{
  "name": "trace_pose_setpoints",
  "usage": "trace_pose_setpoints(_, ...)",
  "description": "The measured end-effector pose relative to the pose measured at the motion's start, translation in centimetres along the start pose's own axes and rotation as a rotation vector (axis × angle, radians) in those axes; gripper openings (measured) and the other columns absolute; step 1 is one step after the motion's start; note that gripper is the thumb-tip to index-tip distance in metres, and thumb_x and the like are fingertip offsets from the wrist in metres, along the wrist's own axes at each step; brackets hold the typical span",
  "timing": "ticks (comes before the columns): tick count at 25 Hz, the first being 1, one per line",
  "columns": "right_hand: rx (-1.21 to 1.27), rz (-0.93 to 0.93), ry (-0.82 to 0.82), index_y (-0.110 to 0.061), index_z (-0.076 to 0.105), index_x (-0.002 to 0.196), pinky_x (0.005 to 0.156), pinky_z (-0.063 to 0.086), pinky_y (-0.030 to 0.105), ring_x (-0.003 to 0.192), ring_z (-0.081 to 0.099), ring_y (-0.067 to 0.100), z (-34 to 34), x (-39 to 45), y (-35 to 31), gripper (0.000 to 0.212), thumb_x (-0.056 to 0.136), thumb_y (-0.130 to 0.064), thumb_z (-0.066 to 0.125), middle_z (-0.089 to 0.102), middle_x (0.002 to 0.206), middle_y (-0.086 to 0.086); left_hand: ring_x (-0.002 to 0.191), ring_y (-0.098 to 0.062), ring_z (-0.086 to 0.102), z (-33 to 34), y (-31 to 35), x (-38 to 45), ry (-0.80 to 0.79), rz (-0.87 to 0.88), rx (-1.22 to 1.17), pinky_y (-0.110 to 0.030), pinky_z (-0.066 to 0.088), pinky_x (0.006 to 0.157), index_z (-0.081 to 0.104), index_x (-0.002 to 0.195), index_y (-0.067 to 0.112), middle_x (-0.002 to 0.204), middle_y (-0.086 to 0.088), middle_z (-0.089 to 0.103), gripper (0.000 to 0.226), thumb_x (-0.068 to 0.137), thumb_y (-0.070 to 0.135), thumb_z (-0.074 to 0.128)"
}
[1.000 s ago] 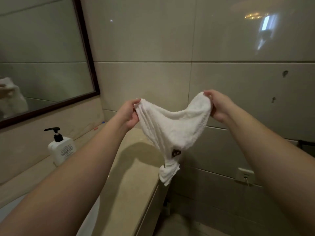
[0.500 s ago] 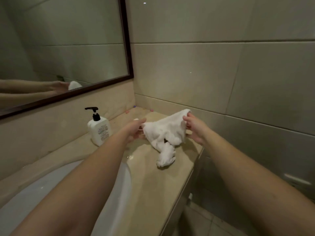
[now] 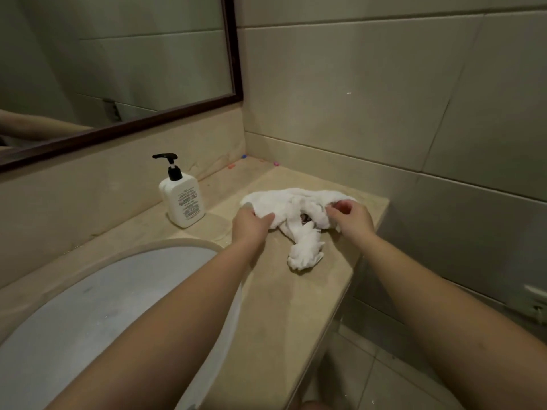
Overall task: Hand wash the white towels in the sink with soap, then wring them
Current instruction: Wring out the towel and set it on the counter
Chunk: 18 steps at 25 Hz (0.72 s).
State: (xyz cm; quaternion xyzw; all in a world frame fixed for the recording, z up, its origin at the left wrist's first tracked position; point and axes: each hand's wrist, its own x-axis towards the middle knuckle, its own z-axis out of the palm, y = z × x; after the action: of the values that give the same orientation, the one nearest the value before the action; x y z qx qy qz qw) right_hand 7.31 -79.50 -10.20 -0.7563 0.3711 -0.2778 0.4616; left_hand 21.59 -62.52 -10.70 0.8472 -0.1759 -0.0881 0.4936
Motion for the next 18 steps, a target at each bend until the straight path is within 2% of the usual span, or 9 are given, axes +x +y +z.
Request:
trace_pose_setpoints(1,0.006,0.011,-0.025,-0.013,0.068,0.097,0.067,0.047,0.029,0.076,0.059,0.019,0.0,0.1,0.0,0.013,0.095,-0.025,0.065,0.066,0.086,0.003,0.085,-0.024,0.059,0.3,0.2,-0.1,-0.006,-0.017,-0.009,-0.03,0.04,0.064,0.058,0.102,0.005,0.095,-0.006,0.065,0.028,0.09,0.024,0.075)
trace_pose_setpoints(3,0.018,0.057,-0.133,-0.013,0.067,0.103,0.061,0.048,0.028,0.072,0.059,0.02,-0.1,-0.1,-0.4,0.012,0.096,-0.016,0.057,0.065,0.086,0.006,0.082,-0.02,0.057,0.4,1.1,0.0,-0.169,-0.084,-0.221,-0.03,0.044,0.062,0.051,0.101,0.012,0.091,-0.003,0.059,0.026,0.089,0.014,0.073)
trace_pose_setpoints(6,0.033,0.052,-0.224,-0.012,0.067,0.108,0.062,0.051,0.03,0.071,0.061,0.019,-0.2,-0.5,-0.7,0.024,0.086,-0.004,0.063,0.068,0.086,0.006,0.089,-0.021,0.065,0.3,1.1,0.1,-0.37,-0.04,-0.368,-0.025,0.053,0.058,0.049,0.105,0.01,0.107,-0.01,0.065,0.038,0.082,-0.01,0.072)
trace_pose_setpoints(8,0.104,0.029,-0.19,-0.011,0.067,0.103,0.058,0.047,0.03,0.066,0.057,0.023,-0.3,-0.8,-1.4,0.017,0.089,-0.004,0.061,0.065,0.08,0.009,0.095,-0.021,0.069,0.1,0.6,0.6,-0.292,0.044,-0.379,-0.021,0.053,0.062,0.052,0.114,0.004,0.116,-0.011,0.07,0.038,0.085,-0.005,0.074)
trace_pose_setpoints(10,0.282,0.072,-0.131,-0.015,0.065,0.098,0.06,0.047,0.033,0.07,0.058,0.026,-0.2,-0.3,-2.5,0.013,0.095,-0.009,0.054,0.064,0.082,0.01,0.082,-0.018,0.068,-0.2,1.1,1.2,-0.168,0.045,-0.432,-0.018,0.052,0.058,0.056,0.113,-0.001,0.105,-0.014,0.071,0.024,0.093,0.003,0.069)
trace_pose_setpoints(13,0.554,0.124,-0.121,-0.017,0.063,0.104,0.067,0.053,0.035,0.077,0.065,0.024,0.0,0.8,-4.1,0.013,0.099,-0.01,0.052,0.069,0.089,0.007,0.089,-0.021,0.07,-0.7,3.1,2.4,-0.111,-0.091,-0.753,-0.025,0.059,0.065,0.055,0.13,0.0,0.112,-0.014,0.069,0.03,0.102,0.01,0.059)
trace_pose_setpoints(15,0.653,0.148,-0.048,-0.012,0.066,0.108,0.071,0.057,0.031,0.081,0.069,0.022,0.8,1.3,-4.3,0.012,0.096,-0.01,0.062,0.072,0.092,0.007,0.086,-0.02,0.071,-0.1,3.8,2.3,-0.124,-0.164,-0.882,-0.027,0.061,0.065,0.054,0.127,0.004,0.112,-0.015,0.068,0.026,0.103,0.012,0.058)
trace_pose_setpoints(17,0.707,0.224,0.027,-0.005,0.07,0.109,0.072,0.059,0.026,0.08,0.071,0.017,1.9,1.0,-4.1,0.024,0.089,-0.017,0.075,0.075,0.095,0.008,0.074,-0.017,0.068,1.2,3.4,1.6,-0.18,-0.18,-0.769,-0.027,0.059,0.06,0.06,0.12,0.005,0.097,-0.01,0.07,0.021,0.1,0.011,0.063)
trace_pose_setpoints(18,0.716,0.269,0.039,-0.004,0.071,0.109,0.078,0.06,0.028,0.084,0.071,0.018,2.5,1.0,-3.7,0.031,0.085,-0.022,0.079,0.075,0.099,0.009,0.073,-0.017,0.067,1.9,2.9,1.5,-0.204,-0.175,-0.674,-0.027,0.057,0.063,0.064,0.115,0.007,0.091,-0.008,0.07,0.019,0.096,0.007,0.066)
